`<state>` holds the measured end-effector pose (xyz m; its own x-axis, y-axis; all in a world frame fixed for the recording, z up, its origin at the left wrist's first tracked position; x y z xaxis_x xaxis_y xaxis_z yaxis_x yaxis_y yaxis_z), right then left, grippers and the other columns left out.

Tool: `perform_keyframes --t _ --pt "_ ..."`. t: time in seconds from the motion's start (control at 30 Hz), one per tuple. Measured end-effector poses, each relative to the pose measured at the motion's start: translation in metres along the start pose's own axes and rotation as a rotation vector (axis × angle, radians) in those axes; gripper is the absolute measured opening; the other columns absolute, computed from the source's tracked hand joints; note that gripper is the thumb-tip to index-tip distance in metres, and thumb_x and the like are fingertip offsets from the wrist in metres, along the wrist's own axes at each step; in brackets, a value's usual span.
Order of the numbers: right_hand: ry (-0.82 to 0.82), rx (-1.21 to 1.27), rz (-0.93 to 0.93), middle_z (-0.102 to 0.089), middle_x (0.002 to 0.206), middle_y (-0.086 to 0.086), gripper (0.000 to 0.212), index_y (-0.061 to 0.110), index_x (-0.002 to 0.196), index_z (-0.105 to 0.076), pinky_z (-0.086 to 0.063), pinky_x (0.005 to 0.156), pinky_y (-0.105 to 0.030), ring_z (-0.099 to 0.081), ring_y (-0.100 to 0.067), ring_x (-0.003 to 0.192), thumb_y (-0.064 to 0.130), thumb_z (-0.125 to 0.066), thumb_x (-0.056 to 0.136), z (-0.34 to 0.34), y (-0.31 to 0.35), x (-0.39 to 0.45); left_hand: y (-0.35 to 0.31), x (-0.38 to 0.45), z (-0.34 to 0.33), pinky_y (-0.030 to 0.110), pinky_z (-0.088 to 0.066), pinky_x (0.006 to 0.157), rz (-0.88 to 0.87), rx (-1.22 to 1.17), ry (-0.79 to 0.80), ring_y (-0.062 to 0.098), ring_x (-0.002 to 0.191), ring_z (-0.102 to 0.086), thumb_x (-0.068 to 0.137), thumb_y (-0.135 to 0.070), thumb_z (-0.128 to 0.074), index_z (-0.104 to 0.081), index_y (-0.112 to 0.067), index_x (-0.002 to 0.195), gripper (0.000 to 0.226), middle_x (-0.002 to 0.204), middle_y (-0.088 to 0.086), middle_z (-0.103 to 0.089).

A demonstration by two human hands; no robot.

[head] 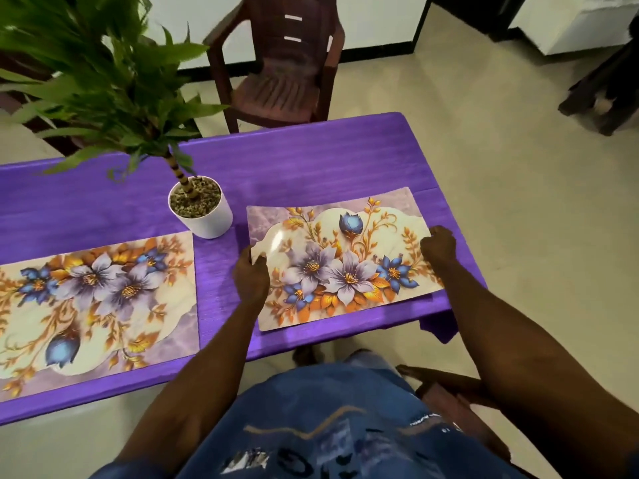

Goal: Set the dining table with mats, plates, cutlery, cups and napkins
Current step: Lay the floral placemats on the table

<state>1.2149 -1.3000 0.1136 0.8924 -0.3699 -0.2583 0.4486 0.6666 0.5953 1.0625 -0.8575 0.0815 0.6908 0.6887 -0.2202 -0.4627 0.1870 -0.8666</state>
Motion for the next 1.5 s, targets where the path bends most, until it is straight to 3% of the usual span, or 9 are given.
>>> perform_keyframes --t 0.17,0.33,0.47,0.6,0.87,1.5 --pt "-0.001 -0.091 0.021 -0.063 0.114 -0.026 0.027 -0.006 0.104 -0.062 -0.045 0.087 -0.041 -0.057 -0.043 0.110 -0.003 -0.053 0.080 -0.001 -0.008 0.009 0.011 -0.002 -0.007 0.040 -0.046 0.088 0.065 0.223 -0.065 0.036 0.112 -0.058 0.094 -0.031 -0.060 -0.064 -0.012 0.124 0.036 0.120 0.015 -0.064" --pt "0.000 -0.296 0.103 -0.061 0.115 -0.024 0.034 0.003 0.111 -0.063 -0.048 0.089 -0.043 -0.057 -0.042 0.109 0.010 -0.061 0.078 -0.007 -0.013 0.010 -0.001 -0.015 -0.013 0.046 -0.040 0.095 0.027 0.428 -0.130 0.041 0.121 -0.045 0.091 -0.028 -0.066 -0.048 -0.003 0.137 0.056 0.130 0.023 -0.049" --pt "0.047 -0.375 0.410 -0.050 0.134 -0.023 0.048 0.006 0.130 -0.057 -0.041 0.099 -0.047 -0.047 -0.042 0.121 0.015 -0.063 0.084 -0.026 0.013 -0.002 -0.001 -0.032 -0.022 0.051 -0.036 0.102 -0.114 0.546 -0.159 0.044 0.125 -0.042 0.088 -0.024 -0.066 -0.051 -0.002 0.135 0.054 0.136 0.026 -0.047" --pt "0.175 -0.335 0.664 -0.050 0.140 -0.025 0.049 0.007 0.130 -0.060 -0.042 0.102 -0.052 -0.048 -0.044 0.126 0.029 -0.064 0.087 -0.063 0.031 -0.025 0.008 -0.054 -0.040 0.053 -0.032 0.110 -0.235 0.638 -0.066 0.045 0.133 -0.039 0.093 -0.025 -0.058 -0.053 -0.002 0.134 0.047 0.143 0.026 -0.045" --pt "0.327 -0.455 0.668 -0.022 0.160 -0.013 0.057 0.020 0.149 -0.038 -0.014 0.118 -0.046 -0.015 -0.034 0.149 0.040 -0.051 0.098 -0.090 0.019 -0.032 0.020 -0.063 -0.049 0.052 -0.024 0.117 -0.221 0.699 -0.026 0.040 0.142 -0.029 0.098 -0.031 -0.054 -0.049 -0.005 0.139 0.049 0.152 0.023 -0.036" --pt "0.333 -0.530 0.711 -0.016 0.162 -0.015 0.058 0.019 0.152 -0.033 -0.011 0.119 -0.047 -0.011 -0.035 0.150 0.042 -0.046 0.100 -0.093 0.017 -0.034 0.021 -0.068 -0.049 0.047 -0.010 0.121 -0.183 0.717 -0.005 0.033 0.149 -0.016 0.102 -0.034 -0.043 -0.038 -0.011 0.148 0.052 0.160 0.016 -0.024"
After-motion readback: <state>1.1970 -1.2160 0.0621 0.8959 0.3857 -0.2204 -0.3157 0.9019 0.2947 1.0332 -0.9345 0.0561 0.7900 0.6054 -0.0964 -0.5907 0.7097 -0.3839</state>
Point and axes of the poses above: each hand's wrist, its own x-axis towards the middle knuckle, its own z-axis out of the back of the hand, y = z × x, the point moved 9 cm from there along x, towards the middle knuckle
